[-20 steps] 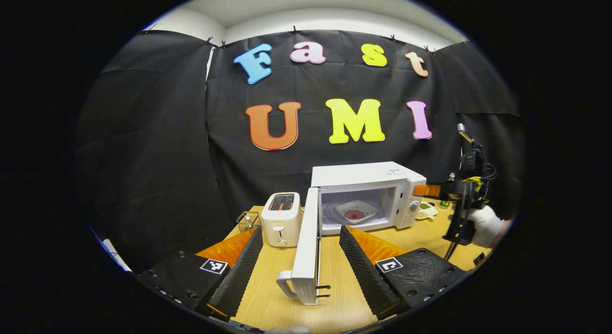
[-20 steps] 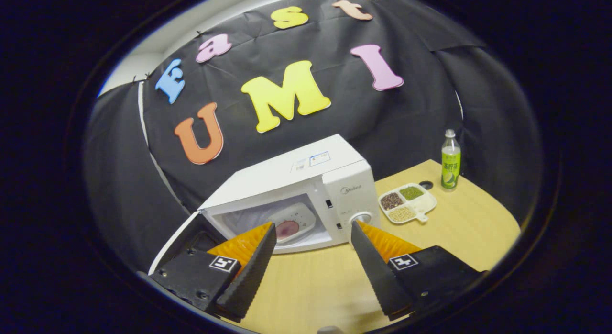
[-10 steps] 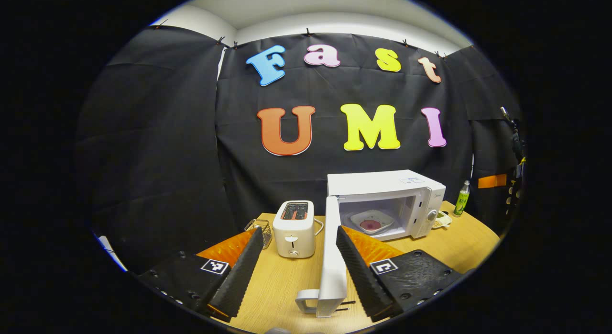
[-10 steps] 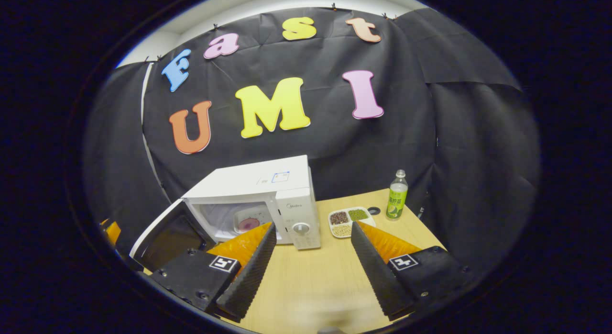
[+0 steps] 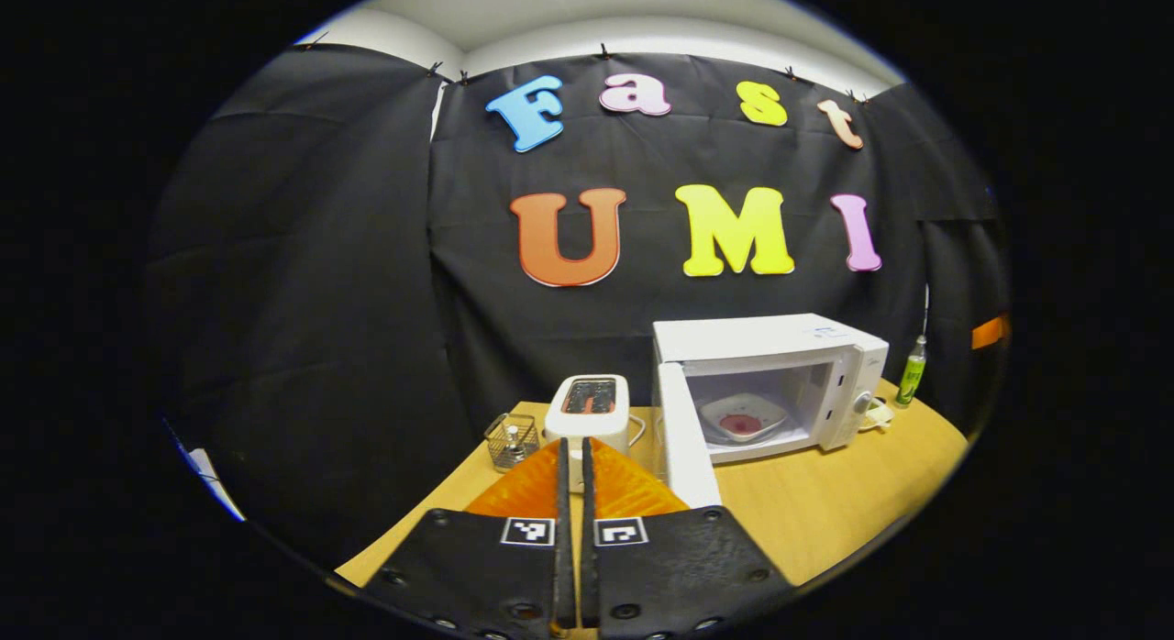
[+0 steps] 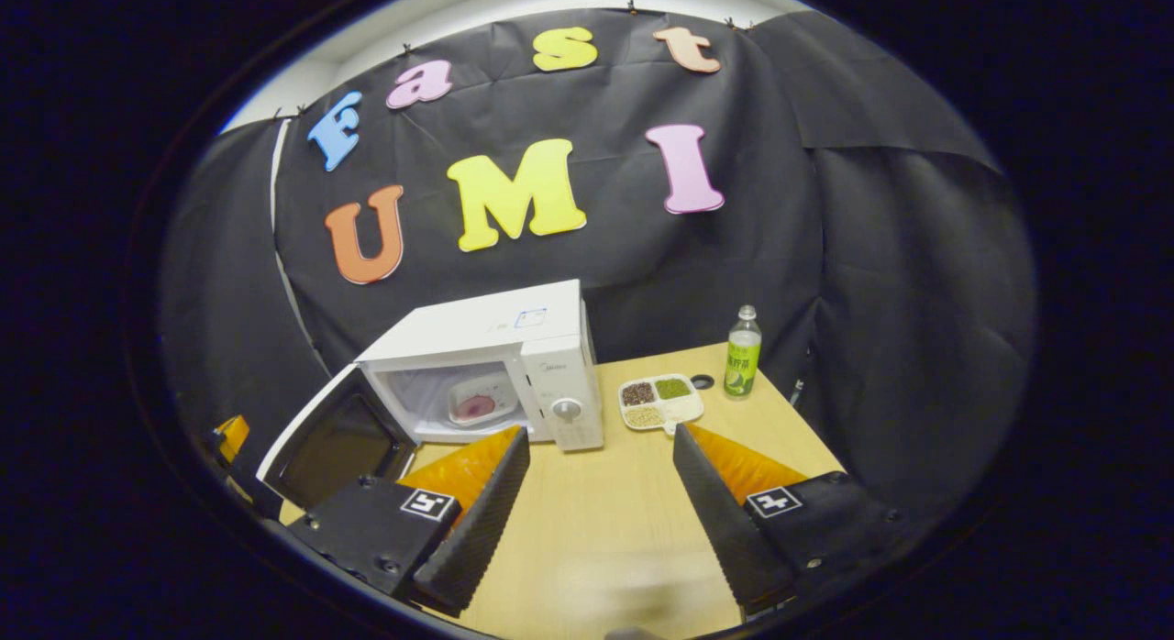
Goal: Open the microwave oven with the left hand, put the food in, and close the microwave oven.
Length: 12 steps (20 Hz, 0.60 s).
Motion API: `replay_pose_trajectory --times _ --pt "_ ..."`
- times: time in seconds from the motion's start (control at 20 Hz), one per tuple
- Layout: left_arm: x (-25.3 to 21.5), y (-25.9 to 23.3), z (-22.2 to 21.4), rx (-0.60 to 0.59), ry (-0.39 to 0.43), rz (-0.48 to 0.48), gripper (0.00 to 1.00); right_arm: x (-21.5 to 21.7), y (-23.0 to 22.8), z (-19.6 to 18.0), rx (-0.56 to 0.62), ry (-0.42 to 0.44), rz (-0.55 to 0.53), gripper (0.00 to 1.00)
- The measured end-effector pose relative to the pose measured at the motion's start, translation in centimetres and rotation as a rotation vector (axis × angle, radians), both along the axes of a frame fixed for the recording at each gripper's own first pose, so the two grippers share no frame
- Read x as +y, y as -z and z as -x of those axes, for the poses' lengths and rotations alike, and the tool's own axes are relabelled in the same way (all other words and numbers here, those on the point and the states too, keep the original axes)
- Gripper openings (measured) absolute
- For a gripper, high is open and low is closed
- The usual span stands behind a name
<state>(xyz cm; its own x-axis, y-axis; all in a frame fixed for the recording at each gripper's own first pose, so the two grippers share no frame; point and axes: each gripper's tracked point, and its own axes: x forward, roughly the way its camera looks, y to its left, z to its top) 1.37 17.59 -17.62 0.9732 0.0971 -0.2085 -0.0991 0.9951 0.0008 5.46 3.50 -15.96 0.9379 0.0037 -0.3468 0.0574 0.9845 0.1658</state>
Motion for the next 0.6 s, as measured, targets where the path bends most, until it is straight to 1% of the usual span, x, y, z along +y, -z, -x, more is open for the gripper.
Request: replay_pose_trajectory --times 0.05,0.1,0.15,0.25,0.3,0.35,0.4,0.45,0.5,0.6 --pt "-0.4 1.0 0.3 0.016 0.027 0.007 0.03 -0.2 -0.1 0.2 0.001 0.003 0.006 1.0" --pt "0.3 2.8 0.0 0.047 0.006 0.002 0.03 -0.4 -0.5 0.4 0.002 0.004 0.017 0.9" --pt "0.3 3.6 0.2 0.063 0.021 0.014 0.0 -0.5 -0.8 0.6 0.0 0.005 0.026 1.0" --pt "0.6 4.7 0.5 0.08 0.013 0.016 0.0 -0.7 -1.6 1.1 -0.004 0.008 0.041 1.0" --pt "1.4 5.4 0.7 0.084 -0.005 -0.003 0.0 -0.9 -1.9 1.4 -0.001 0.014 0.046 1.0" --pt "1.6 5.7 0.7 0.09 -0.001 -0.031 0.0 -0.9 -2.1 1.6 -0.004 0.015 0.045 1.0" --pt "1.3 6.1 0.8 0.092 0.004 -0.066 0.0 -1.0 -2.3 1.7 -0.006 0.018 0.041 0.91" --pt "1.3 6.3 0.9 0.09 0.009 -0.086 0.0 -1.0 -2.3 1.9 -0.002 0.019 0.039 0.91" --pt "1.0 6.7 0.9 0.093 0.027 -0.079 0.0 -1.0 -2.3 2.1 0.0 0.02 0.037 1.0" --pt "1.1 6.8 0.9 0.091 0.027 -0.078 0.0 -1.1 -2.1 2.4 0.007 0.022 0.028 1.0"
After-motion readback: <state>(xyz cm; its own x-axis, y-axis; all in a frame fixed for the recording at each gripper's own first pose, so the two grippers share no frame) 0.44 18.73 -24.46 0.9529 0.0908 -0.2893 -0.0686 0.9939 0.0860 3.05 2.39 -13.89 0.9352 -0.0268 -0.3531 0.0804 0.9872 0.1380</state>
